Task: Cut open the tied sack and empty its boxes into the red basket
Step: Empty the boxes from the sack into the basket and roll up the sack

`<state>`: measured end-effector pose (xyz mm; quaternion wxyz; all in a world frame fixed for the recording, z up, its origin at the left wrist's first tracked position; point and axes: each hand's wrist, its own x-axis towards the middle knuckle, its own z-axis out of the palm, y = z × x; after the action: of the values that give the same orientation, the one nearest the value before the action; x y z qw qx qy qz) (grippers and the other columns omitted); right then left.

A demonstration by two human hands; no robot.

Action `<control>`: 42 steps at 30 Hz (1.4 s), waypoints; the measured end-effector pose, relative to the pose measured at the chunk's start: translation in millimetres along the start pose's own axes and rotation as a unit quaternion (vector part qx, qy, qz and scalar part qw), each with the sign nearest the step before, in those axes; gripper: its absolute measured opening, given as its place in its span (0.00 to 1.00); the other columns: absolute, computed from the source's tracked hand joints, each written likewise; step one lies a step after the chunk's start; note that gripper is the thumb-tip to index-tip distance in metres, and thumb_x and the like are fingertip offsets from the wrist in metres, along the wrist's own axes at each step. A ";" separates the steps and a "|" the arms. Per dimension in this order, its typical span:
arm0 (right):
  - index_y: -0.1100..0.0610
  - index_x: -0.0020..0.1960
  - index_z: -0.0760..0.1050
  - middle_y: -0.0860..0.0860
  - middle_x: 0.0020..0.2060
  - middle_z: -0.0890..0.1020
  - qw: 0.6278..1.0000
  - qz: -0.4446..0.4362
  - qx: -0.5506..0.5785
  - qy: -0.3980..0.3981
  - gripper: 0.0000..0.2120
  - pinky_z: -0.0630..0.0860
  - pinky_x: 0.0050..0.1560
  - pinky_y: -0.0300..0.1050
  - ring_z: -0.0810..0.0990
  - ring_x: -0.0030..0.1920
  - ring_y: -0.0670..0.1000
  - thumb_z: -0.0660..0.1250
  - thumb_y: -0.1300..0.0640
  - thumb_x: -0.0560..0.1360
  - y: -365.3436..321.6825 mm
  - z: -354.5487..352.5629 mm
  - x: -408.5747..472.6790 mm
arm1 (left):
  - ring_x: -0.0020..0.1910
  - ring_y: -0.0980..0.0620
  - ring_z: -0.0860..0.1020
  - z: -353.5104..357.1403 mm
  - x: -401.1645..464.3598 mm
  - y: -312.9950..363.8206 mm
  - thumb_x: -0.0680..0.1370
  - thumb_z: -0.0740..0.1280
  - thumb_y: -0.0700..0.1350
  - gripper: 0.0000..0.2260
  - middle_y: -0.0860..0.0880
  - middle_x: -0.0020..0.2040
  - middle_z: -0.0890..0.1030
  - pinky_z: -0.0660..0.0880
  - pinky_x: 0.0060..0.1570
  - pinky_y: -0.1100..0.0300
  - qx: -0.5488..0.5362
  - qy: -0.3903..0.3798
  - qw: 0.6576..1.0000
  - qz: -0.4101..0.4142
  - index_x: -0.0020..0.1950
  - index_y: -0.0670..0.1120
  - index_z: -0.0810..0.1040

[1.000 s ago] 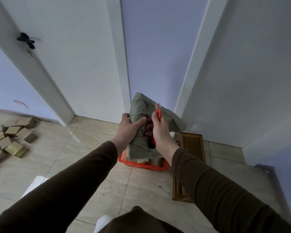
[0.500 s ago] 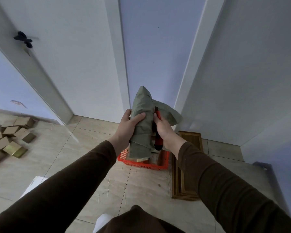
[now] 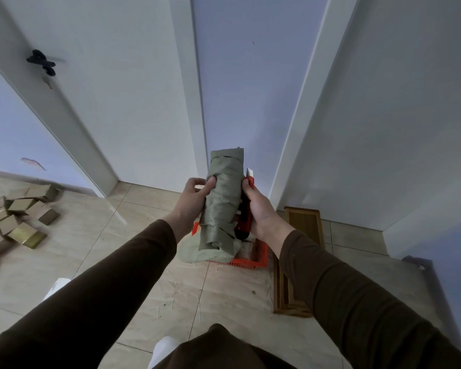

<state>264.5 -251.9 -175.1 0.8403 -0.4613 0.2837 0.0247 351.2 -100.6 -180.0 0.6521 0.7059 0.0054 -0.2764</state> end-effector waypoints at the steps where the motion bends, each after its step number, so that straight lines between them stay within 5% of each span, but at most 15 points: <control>1: 0.50 0.68 0.79 0.65 0.68 0.79 1.000 -0.006 -0.002 0.006 0.21 0.73 0.70 0.70 0.82 0.59 0.63 0.62 0.39 0.84 2.1 0.5 -0.2 | 0.38 0.52 0.81 -3.3 3.0 -1.0 0.80 0.73 0.57 0.13 0.47 0.47 0.82 0.77 0.33 0.63 0.040 0.034 0.998 0.022 0.56 0.51 0.76; 4: 0.48 0.73 0.75 0.58 0.65 0.83 0.999 -0.037 -0.022 0.016 0.20 0.78 0.67 0.65 0.83 0.64 0.61 0.62 0.42 0.85 5.4 2.8 0.4 | 0.38 0.50 0.78 -8.6 6.0 2.4 0.82 0.70 0.47 0.03 0.48 0.42 0.80 0.76 0.37 0.57 0.120 0.041 0.990 0.059 0.55 0.51 0.78; 6: 0.49 0.74 0.73 0.54 0.65 0.83 0.996 -0.059 -0.059 0.022 0.20 0.80 0.65 0.61 0.82 0.65 0.58 0.61 0.43 0.85 5.9 5.7 0.7 | 0.39 0.50 0.77 -4.1 1.7 6.7 0.84 0.62 0.44 0.06 0.49 0.42 0.80 0.73 0.38 0.58 0.153 0.049 0.985 0.065 0.54 0.49 0.79; 9: 0.46 0.70 0.75 0.50 0.62 0.83 0.986 -0.099 -0.131 0.030 0.17 0.82 0.62 0.56 0.82 0.61 0.53 0.61 0.42 0.85 6.5 12.2 1.3 | 0.47 0.46 0.79 6.4 -8.8 14.2 0.80 0.59 0.56 0.16 0.49 0.47 0.82 0.75 0.46 0.53 0.108 0.016 0.994 0.023 0.50 0.46 0.80; 12: 0.41 0.74 0.74 0.53 0.53 0.80 0.984 -0.106 -0.143 0.021 0.18 0.82 0.44 0.47 0.78 0.50 0.53 0.62 0.41 0.85 7.6 16.6 1.4 | 0.53 0.46 0.87 10.3 -17.0 14.8 0.69 0.71 0.73 0.35 0.47 0.54 0.88 0.83 0.57 0.49 0.094 -0.050 0.994 0.000 0.63 0.47 0.81; 16: 0.36 0.74 0.74 0.51 0.43 0.75 0.987 -0.109 -0.114 -0.008 0.18 0.81 0.35 0.44 0.75 0.37 0.47 0.62 0.42 0.85 6.2 10.4 4.8 | 0.49 0.47 0.88 8.1 -16.3 1.1 0.68 0.83 0.57 0.33 0.45 0.55 0.86 0.85 0.46 0.54 0.038 0.006 0.999 0.018 0.65 0.48 0.71; 21: 0.37 0.70 0.75 0.53 0.46 0.76 0.991 -0.087 -0.100 0.023 0.14 0.80 0.32 0.45 0.76 0.36 0.49 0.62 0.42 0.85 -1.4 2.9 5.2 | 0.48 0.46 0.89 7.3 -18.0 -3.7 0.69 0.81 0.50 0.25 0.42 0.57 0.87 0.85 0.44 0.53 -0.081 -0.022 0.996 0.032 0.62 0.49 0.76; 28: 0.44 0.76 0.71 0.57 0.64 0.83 0.996 0.010 -0.086 0.012 0.25 0.84 0.46 0.52 0.84 0.56 0.58 0.63 0.37 0.83 -9.6 -6.2 -0.9 | 0.62 0.36 0.84 4.9 -27.3 10.4 0.78 0.74 0.55 0.25 0.37 0.65 0.84 0.82 0.59 0.42 -0.153 -0.153 0.976 -0.016 0.71 0.43 0.79; 33: 0.54 0.72 0.78 0.57 0.62 0.86 0.999 0.044 -0.002 -0.025 0.28 0.78 0.68 0.59 0.84 0.64 0.59 0.66 0.35 0.81 -1.6 1.5 -3.0 | 0.65 0.44 0.84 9.9 -34.3 15.6 0.80 0.65 0.65 0.29 0.41 0.67 0.84 0.83 0.58 0.51 -0.216 -0.224 0.950 -0.039 0.68 0.43 0.83; 38: 0.53 0.73 0.77 0.59 0.66 0.83 0.997 0.026 0.061 -0.038 0.28 0.73 0.72 0.66 0.81 0.68 0.63 0.69 0.37 0.80 3.2 8.1 -2.4 | 0.61 0.45 0.86 5.1 -25.2 18.5 0.80 0.66 0.66 0.26 0.44 0.61 0.87 0.82 0.61 0.46 -0.072 -0.066 0.995 0.025 0.65 0.45 0.82; 42: 0.47 0.76 0.73 0.57 0.69 0.81 1.000 -0.026 -0.014 0.001 0.26 0.74 0.71 0.67 0.79 0.69 0.62 0.62 0.36 0.83 5.0 13.5 -2.1 | 0.47 0.50 0.82 -0.9 -14.8 15.9 0.79 0.72 0.59 0.18 0.49 0.51 0.80 0.78 0.43 0.57 0.064 0.104 0.988 0.099 0.62 0.50 0.76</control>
<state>267.3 -237.9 -172.2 0.8341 -0.4801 0.2717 0.0066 344.8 -96.9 -159.5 0.6255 0.7681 -0.0148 -0.1358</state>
